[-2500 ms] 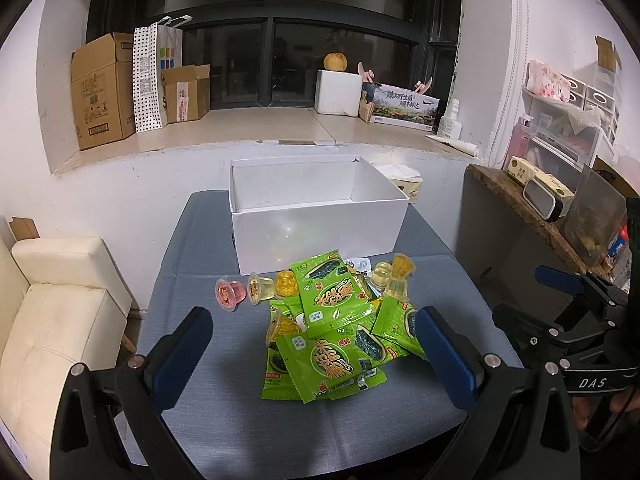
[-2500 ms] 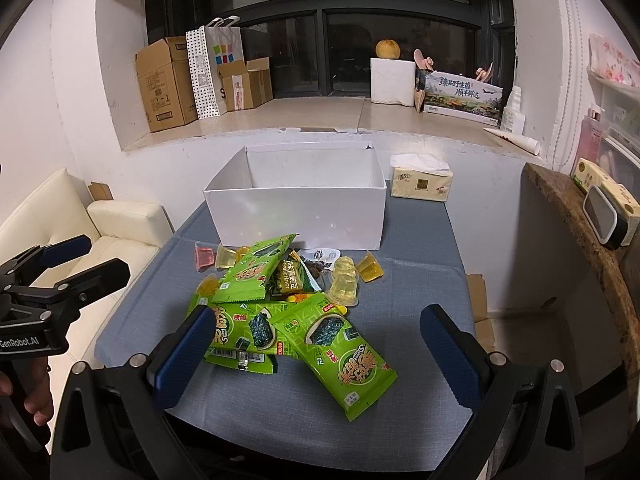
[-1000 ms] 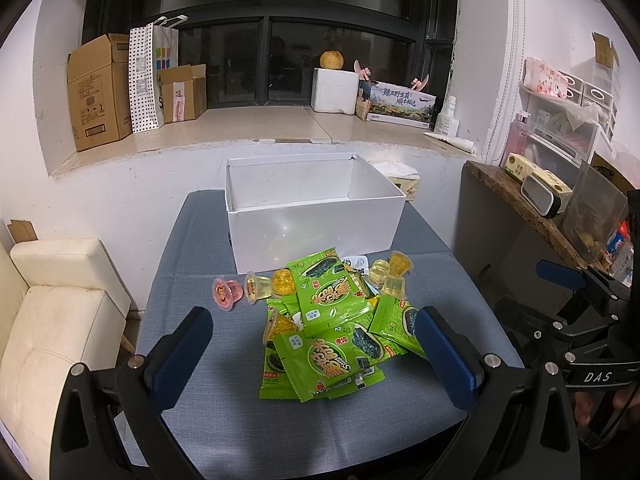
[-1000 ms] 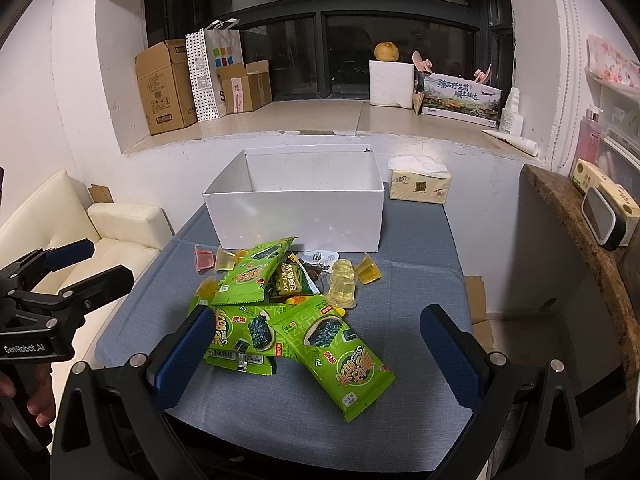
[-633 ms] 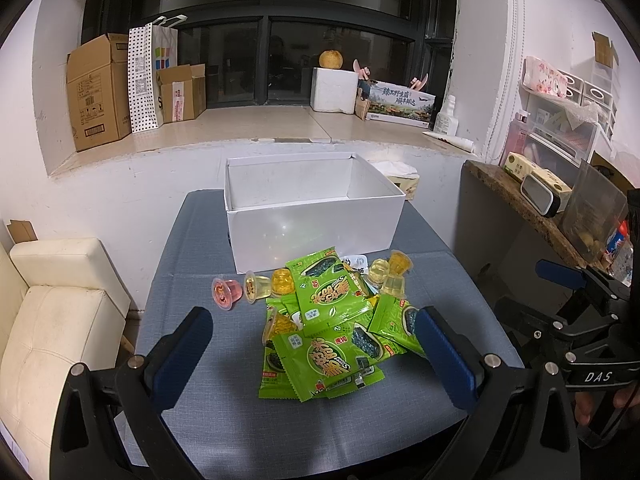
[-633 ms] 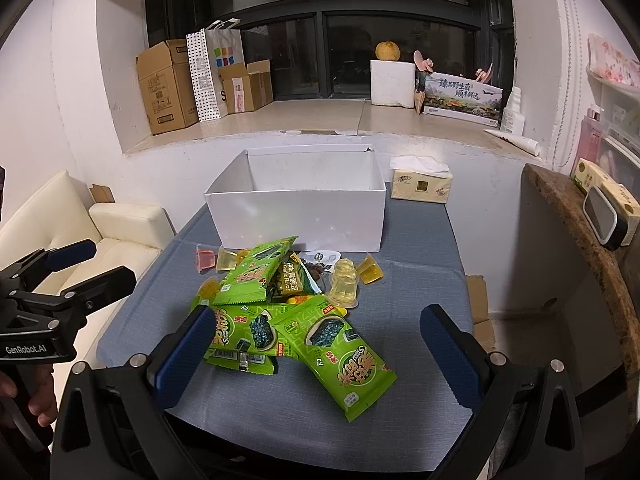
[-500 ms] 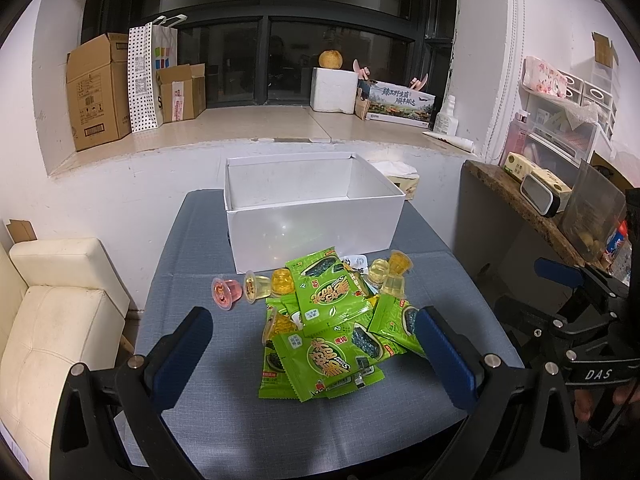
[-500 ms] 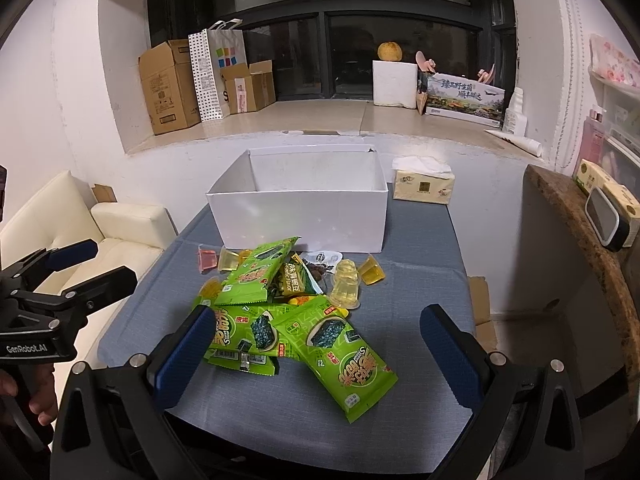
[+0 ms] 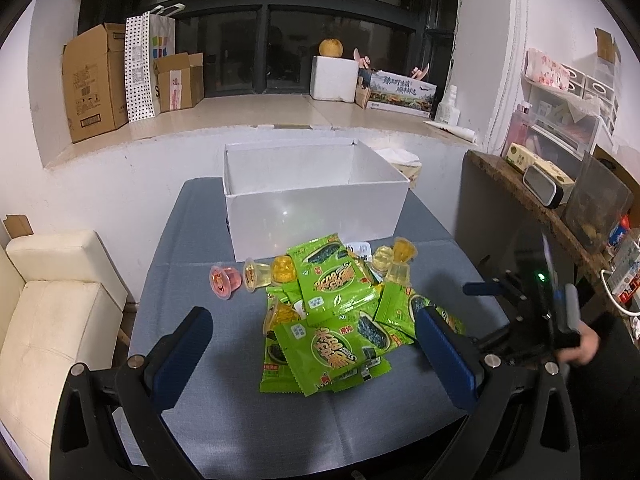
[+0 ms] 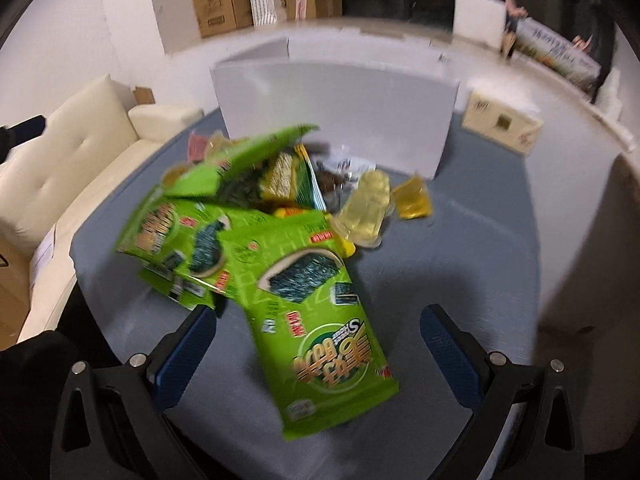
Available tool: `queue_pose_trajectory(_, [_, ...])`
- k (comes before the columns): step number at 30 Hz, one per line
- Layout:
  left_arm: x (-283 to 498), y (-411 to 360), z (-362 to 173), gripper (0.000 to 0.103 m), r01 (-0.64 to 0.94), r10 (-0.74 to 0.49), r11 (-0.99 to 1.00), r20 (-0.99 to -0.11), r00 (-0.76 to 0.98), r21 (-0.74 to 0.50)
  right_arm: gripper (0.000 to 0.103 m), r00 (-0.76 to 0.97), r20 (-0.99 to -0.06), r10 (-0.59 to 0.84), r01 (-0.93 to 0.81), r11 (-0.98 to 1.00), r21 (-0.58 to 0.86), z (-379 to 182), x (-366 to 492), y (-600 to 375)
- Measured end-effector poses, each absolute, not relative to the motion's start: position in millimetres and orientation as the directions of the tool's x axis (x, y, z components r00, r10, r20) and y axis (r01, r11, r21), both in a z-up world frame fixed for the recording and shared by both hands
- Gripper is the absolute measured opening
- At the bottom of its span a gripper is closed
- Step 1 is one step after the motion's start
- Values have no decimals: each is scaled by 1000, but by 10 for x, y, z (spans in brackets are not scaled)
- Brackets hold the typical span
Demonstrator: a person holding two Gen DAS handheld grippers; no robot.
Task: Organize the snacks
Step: 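Grasp a green seaweed snack bag with the right gripper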
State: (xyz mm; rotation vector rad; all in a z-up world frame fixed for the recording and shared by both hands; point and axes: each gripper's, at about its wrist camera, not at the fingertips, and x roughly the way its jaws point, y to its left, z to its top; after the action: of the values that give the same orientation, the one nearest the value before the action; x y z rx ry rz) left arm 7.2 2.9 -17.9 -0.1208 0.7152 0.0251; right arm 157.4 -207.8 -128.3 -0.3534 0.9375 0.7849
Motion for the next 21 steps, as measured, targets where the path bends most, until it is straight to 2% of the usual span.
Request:
queue_pose_trajectory(10, [143, 38, -300, 103, -45, -48, 992, -681, 731, -118, 103, 226, -879, 420, -785, 613, 91, -1679, 1733, -1996])
queue_pose_trajectory(11, [157, 36, -315, 103, -43, -50, 992, -683, 728, -118, 101, 245, -878, 411, -789, 611, 66, -1692, 1703, -1988])
queue_pose_trajectory(12, [172, 33, -334, 103, -40, -53, 992, -687, 725, -119, 93, 268, -873, 406, -793, 607, 39, -1679, 1674, -1992])
queue_pose_trajectory(13, [185, 31, -351, 103, -38, -56, 992, -689, 722, -121, 70, 262, -870, 418, -799, 599, 48, -1653, 1654, -2010])
queue_pose_trajectory(15, [212, 34, -381, 103, -36, -66, 991, -694, 717, -131, 71, 244, -860, 449, -796, 599, 87, -1587, 1627, -2060])
queue_pose_trajectory(21, [412, 28, -492, 103, 0, -122, 985, -694, 710, -173, 71, 324, -825, 463, -802, 597, 20, -1290, 1380, -2158])
